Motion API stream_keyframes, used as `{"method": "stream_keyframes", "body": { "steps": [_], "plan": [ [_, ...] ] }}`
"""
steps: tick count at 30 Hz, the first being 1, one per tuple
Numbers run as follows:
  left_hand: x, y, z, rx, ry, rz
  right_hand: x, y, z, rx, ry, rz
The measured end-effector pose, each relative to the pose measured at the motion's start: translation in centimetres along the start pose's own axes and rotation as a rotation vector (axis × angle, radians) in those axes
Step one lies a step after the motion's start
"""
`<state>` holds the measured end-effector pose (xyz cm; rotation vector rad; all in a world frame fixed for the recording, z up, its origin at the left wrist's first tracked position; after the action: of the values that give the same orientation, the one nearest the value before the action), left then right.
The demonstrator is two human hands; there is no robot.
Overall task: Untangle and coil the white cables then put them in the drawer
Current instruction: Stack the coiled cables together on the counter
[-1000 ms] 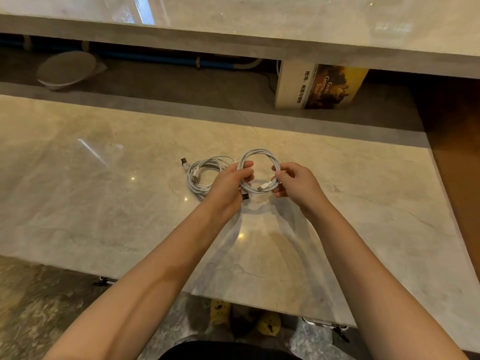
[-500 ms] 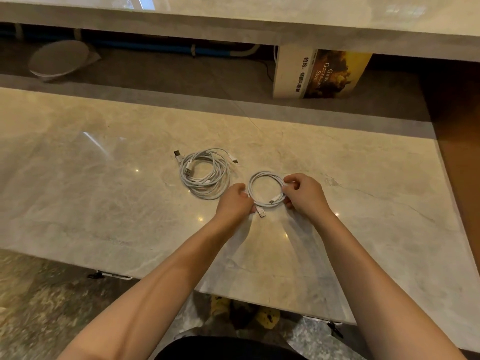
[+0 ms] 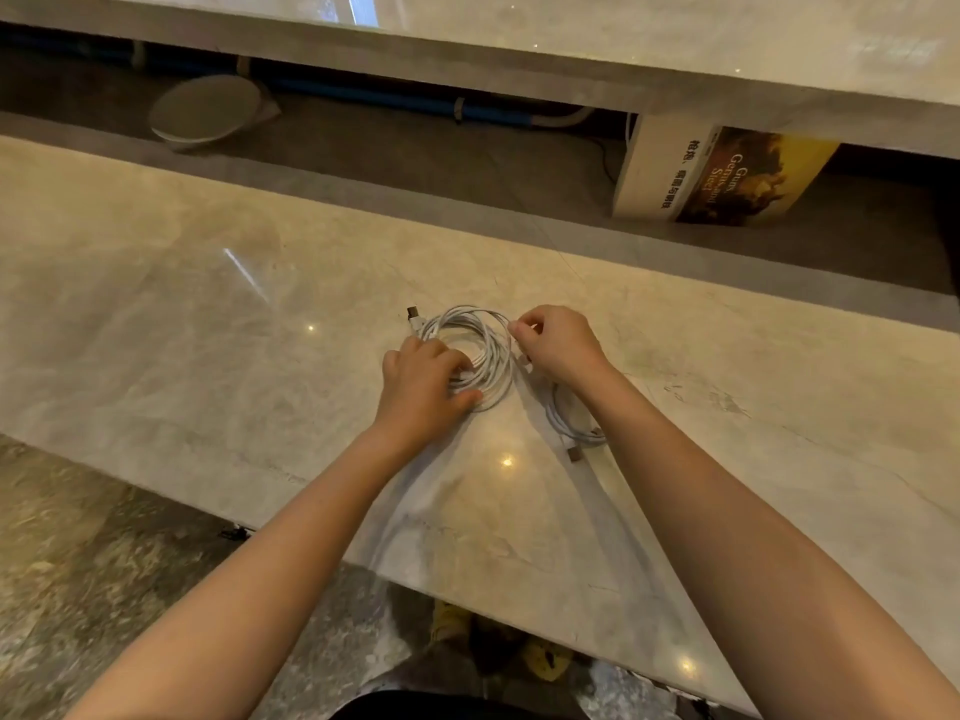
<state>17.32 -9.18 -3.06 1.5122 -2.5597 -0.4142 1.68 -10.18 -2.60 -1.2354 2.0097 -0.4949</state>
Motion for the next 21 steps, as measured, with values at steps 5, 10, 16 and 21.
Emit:
{"method": "stream_keyframes", "body": {
  "steps": [5,10,16,21],
  "plan": [
    [-0.5,0.2,0.3,0.029,0.082,0.150,0.5,0.5,0.7,0.084,0.005,0.046],
    [-1.4,-0.1,0.1,0.001,0.222,0.235,-0.1,0.8,0.9,0.192,-0.047,0.047],
    [-2.1,1.0,-1.7,0.109,0.362,0.357,-1.4,-0.4,1.1,0.238,-0.057,-0.037],
    [-1.9,1.6,-2.2,0.126,0.405,0.422,-1.7,-1.3,0.1,0.251,-0.024,-0.091]
  ]
}}
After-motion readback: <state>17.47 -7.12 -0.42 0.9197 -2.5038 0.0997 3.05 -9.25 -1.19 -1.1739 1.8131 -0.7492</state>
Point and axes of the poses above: each hand's wrist, its own x-axis towards the middle knuckle, its own z-axis out of the palm, y = z × x, the point moved 6 cm from there along x, towards the middle knuckle, and after that the axes turned 9 degrees about z, right-handed, at the moved point
